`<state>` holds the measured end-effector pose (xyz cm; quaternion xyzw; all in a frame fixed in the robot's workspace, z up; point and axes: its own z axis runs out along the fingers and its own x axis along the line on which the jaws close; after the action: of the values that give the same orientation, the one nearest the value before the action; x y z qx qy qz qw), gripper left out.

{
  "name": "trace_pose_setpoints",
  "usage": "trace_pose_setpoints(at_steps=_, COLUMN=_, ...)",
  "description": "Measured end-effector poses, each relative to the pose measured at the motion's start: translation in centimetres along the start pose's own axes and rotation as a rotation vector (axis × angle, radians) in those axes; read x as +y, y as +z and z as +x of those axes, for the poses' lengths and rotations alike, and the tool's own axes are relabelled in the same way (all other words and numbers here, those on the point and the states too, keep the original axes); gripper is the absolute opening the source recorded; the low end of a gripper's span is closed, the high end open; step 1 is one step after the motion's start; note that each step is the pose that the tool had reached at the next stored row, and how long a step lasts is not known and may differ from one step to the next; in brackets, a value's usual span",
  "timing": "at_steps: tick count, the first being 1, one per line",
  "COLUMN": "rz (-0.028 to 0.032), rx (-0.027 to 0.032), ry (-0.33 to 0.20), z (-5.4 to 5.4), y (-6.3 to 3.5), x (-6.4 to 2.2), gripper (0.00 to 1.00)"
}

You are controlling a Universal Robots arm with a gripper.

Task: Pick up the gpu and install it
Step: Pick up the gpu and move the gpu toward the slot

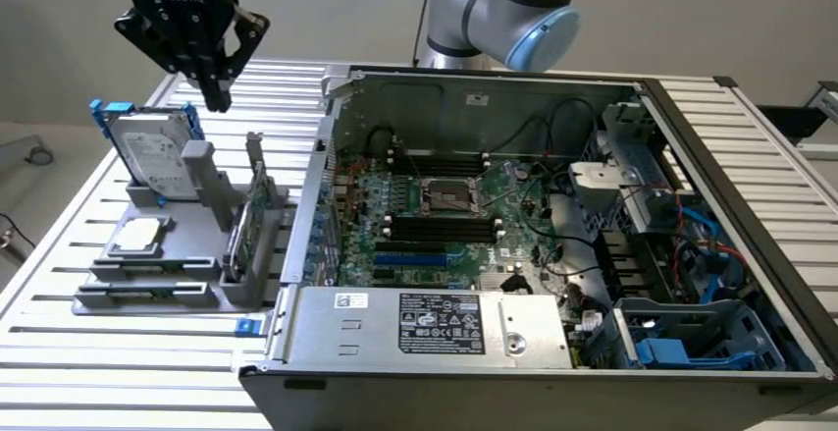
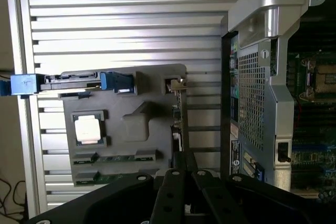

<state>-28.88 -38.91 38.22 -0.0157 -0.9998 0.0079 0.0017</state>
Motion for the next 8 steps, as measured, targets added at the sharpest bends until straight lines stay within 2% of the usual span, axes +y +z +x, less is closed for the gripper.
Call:
trace_pose_setpoints(at_steps=2, rz=0.0, rx=0.0, ry=0.0, z=0.0, y=0.0, x=0.0, gripper=0.24)
trace_pose_setpoints(at_steps=3, rz=0.0, rx=0.0, ry=0.0, z=0.0, y=0.0, x=0.01, gripper=0.24)
trace_pose_setpoints(at_steps=5, rz=0.0, rx=0.0, ry=0.0, z=0.0, y=0.0, x=0.01, gripper=0.36)
trace_pose_setpoints(at_steps=6, rz=0.0005, rx=-0.0001, ry=0.0, z=-0.01, y=0.05, x=0.02, gripper=0.36)
trace_pose_setpoints(at_steps=7, rz=0.0017, rx=0.0, ry=0.0, z=0.0, y=0.2, x=0.02, gripper=0.42)
trace_pose_setpoints(at_steps=8, rz=0.0028, rx=0.0, ry=0.0, z=0.0, y=0.38, x=0.02, gripper=0.42)
